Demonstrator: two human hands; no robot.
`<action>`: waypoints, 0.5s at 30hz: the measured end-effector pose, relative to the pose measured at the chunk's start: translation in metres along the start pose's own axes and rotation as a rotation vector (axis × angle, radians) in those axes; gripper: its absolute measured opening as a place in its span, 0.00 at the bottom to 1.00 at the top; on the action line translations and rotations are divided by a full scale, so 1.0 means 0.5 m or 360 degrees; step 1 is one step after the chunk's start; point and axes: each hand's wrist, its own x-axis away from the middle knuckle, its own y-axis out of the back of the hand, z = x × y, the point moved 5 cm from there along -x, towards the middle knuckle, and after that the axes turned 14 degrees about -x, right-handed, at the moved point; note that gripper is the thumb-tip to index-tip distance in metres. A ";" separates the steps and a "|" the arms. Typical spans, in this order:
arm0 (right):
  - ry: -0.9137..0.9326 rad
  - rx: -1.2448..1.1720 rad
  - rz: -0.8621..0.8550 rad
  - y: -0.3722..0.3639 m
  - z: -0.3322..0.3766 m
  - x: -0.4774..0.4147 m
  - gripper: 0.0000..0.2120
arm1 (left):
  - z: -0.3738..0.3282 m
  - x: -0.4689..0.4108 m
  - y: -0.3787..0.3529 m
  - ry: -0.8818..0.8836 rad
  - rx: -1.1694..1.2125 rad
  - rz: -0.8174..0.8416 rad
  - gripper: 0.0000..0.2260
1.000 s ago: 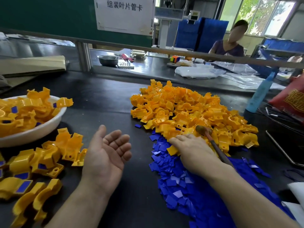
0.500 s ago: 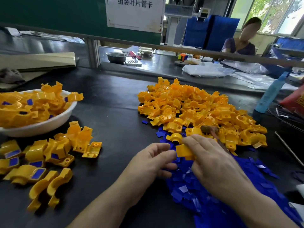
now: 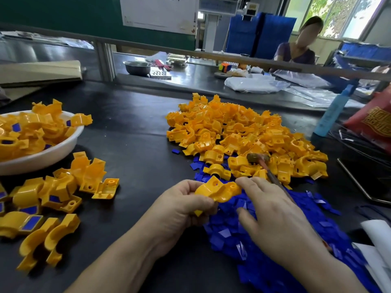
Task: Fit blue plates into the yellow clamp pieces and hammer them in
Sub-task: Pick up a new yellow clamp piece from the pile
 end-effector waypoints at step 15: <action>-0.0414 0.0291 0.0283 -0.052 -0.067 0.012 0.25 | 0.015 -0.022 0.016 -0.0003 0.0474 -0.0240 0.24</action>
